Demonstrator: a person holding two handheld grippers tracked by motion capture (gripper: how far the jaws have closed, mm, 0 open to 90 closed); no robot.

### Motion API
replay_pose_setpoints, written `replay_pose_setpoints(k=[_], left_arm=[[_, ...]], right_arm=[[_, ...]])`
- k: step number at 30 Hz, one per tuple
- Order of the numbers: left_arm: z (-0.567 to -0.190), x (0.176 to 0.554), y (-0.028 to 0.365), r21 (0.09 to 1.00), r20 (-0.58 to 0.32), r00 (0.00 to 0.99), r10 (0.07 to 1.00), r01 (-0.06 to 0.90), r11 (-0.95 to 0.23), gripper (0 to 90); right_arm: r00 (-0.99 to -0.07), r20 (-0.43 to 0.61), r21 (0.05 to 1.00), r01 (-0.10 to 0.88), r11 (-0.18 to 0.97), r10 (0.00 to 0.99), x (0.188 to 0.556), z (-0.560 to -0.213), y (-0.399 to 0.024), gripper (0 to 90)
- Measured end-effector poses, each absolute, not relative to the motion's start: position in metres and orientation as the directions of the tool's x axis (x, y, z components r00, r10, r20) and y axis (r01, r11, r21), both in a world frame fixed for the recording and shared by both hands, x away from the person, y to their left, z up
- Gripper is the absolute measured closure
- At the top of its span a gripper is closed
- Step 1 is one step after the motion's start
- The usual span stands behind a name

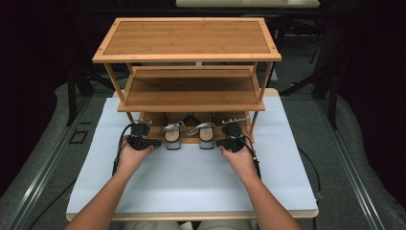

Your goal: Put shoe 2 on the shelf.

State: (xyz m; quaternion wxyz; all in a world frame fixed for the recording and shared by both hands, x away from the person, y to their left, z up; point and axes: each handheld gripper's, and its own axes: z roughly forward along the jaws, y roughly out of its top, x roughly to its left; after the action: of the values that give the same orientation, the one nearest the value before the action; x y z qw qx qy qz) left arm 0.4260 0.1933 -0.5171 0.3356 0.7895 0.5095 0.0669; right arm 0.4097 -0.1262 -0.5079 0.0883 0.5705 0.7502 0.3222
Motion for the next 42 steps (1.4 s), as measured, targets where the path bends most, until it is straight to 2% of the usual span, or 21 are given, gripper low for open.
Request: replay_pose_setpoints(k=[42], left_arm=[[-0.515, 0.430, 0.172, 0.586, -0.227, 0.498, 0.837, 0.757, -0.291, 89.7]], right_arm=[[-0.384, 0.265, 0.578, 0.797, 0.173, 0.885, 0.412, -0.510, -0.101, 84.9]])
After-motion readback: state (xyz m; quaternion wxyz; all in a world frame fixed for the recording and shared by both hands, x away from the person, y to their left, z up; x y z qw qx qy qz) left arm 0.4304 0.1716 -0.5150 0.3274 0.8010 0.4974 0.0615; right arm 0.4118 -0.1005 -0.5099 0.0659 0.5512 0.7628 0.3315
